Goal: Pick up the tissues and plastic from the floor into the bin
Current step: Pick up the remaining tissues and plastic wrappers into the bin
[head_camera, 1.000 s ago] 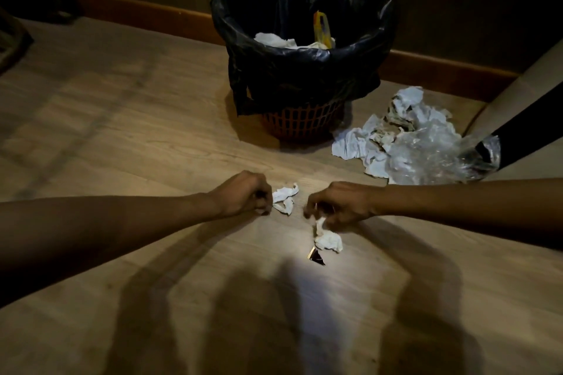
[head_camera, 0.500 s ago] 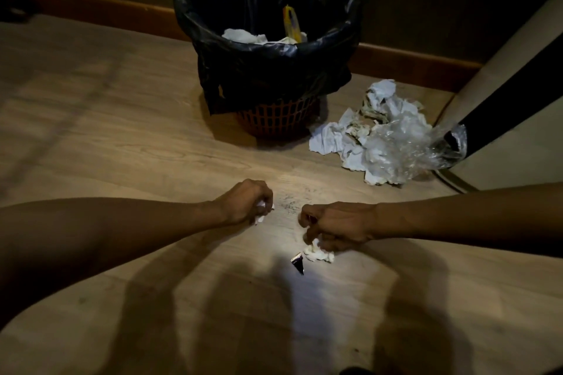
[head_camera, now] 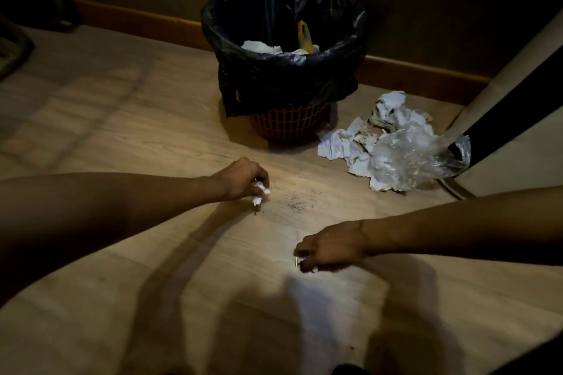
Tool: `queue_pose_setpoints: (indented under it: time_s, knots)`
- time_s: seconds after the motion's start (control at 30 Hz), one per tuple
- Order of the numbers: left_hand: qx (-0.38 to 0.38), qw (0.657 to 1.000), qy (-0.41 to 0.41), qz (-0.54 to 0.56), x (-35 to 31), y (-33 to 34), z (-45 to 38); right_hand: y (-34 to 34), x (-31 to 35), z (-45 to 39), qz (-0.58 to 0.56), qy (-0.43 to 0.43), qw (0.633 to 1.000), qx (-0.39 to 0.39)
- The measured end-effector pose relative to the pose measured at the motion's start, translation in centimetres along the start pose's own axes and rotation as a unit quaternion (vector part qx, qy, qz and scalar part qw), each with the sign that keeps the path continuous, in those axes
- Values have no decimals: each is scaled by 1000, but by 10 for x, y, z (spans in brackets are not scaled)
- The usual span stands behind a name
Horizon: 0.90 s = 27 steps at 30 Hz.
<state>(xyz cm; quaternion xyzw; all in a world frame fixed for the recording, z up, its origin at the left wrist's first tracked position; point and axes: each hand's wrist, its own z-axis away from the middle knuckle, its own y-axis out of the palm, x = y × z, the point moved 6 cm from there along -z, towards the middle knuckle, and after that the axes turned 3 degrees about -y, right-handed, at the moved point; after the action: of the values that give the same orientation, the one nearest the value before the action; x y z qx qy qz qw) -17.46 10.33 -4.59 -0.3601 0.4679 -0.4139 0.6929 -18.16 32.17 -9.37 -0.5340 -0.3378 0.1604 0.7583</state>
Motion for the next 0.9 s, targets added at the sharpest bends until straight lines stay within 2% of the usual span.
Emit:
queue_pose_setpoints:
  time_s: [0.1, 0.2, 0.3, 0.37, 0.47, 0.67, 0.73, 0.83, 0.9]
  knots:
    - [9, 1000, 0, -25, -12, -8, 1, -6, -18, 3, -16, 61, 996, 57]
    - [40, 997, -5, -61, -29, -19, -3, -23, -45, 16, -7, 143, 986, 80]
    - [69, 993, -18, -98, -44, -39, -4, -29, -58, 33, -39, 212, 972, 93]
    - [68, 992, -35, -103, -53, -54, -7, -31, -59, 39, -69, 246, 964, 72]
    - [32, 995, -48, -79, -72, -66, -16, -28, -54, 40, -80, 256, 962, 45]
    - [6, 998, -30, -59, -96, -63, -35, -14, -49, 46, -55, 244, 963, 98]
    - [-12, 997, -25, -73, -99, -60, -40, -13, -51, 56, -70, 269, 954, 111]
    - [-15, 997, 0, -79, -100, -53, -50, -30, -63, 85, -100, 321, 940, 52]
    - [-12, 996, 12, -87, -101, -46, -57, -41, -74, 116, -114, 392, 913, -11]
